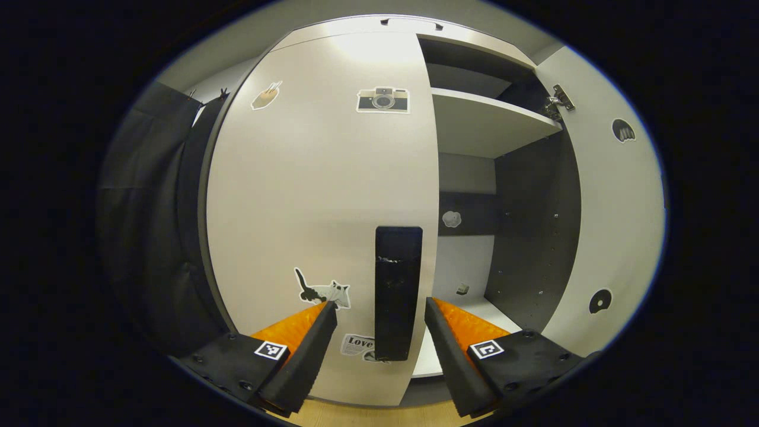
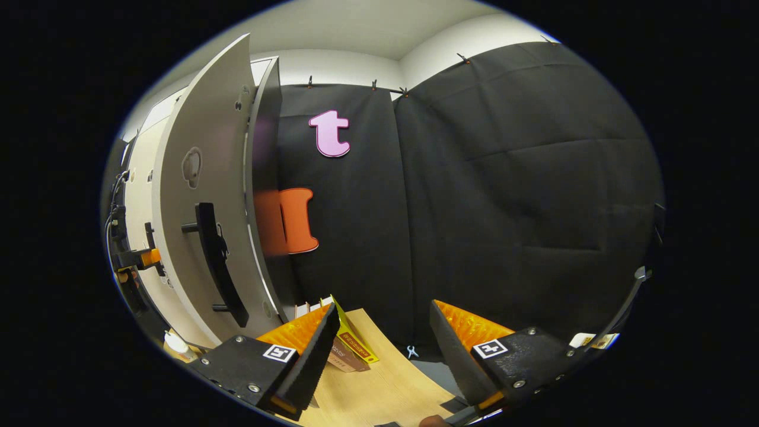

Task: Open the right door of the double-door shoe cabinet with the right hand, and open the left door with the left hand.

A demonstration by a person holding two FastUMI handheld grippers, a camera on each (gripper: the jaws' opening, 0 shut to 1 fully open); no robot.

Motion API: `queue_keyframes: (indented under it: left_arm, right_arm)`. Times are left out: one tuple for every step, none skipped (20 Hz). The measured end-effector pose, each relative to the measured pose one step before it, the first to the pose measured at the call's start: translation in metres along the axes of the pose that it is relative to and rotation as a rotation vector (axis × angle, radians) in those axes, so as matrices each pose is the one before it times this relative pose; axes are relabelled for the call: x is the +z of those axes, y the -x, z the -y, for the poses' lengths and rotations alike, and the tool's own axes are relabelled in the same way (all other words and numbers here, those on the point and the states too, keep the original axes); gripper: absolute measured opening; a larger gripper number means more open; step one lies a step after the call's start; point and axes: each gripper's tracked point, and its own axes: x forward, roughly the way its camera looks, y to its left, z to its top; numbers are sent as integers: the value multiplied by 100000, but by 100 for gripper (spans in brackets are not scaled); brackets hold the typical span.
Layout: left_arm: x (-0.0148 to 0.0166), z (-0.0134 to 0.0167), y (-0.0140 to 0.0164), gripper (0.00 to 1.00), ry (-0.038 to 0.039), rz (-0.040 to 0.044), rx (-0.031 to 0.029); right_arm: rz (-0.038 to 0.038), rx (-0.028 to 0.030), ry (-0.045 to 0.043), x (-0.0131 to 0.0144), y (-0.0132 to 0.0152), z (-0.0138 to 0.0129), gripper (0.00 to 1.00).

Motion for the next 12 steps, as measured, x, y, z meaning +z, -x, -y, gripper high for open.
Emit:
queue_keyframes:
  left_arm:
    - [99,123,-50,95,-141,253,-166]
    - [-50,66,-181,84,-475,55,-105]
    - [-55,51,-146,80,-659,-242,-206]
    - [-126,307,-79,72,-929,-914,-1486]
    - [176,144,259,70,-440,116,-166]
    - [-116,421,-617,59,765,235,-1313]
    - [-98,164,66,54,215,-247,-149]
    - [-89,-157,-435,40,-604,-181,747]
    - [74,51,394,41,-1032,-534,177]
    - [-70,-27,-9,41,-132,-270,221]
    - [77,11,-32,41,1042,563,171]
    - [-54,-100,23,37,1175,240,189]
  right_arm:
    - [-61,220,-187,51,4,-176,93]
    - [-39,95,-60,-80,37,-63,93]
    - [19,-267,224,-6,-8,3,93]
    - [-59,-302,273,-79,26,26,93]
    - [-125,-152,124,40,-20,-97,93]
    - [-75,-105,-18,10,91,-51,93]
    - [137,-76,58,49,141,-49,93]
    - [146,-289,227,63,203,-84,93]
    - [199,-342,312,47,71,-66,93]
    - [347,-153,211,111,190,-103,93]
    - [392,-5,-46,126,199,-18,93]
    - [400,18,-239,171,305,-165,93]
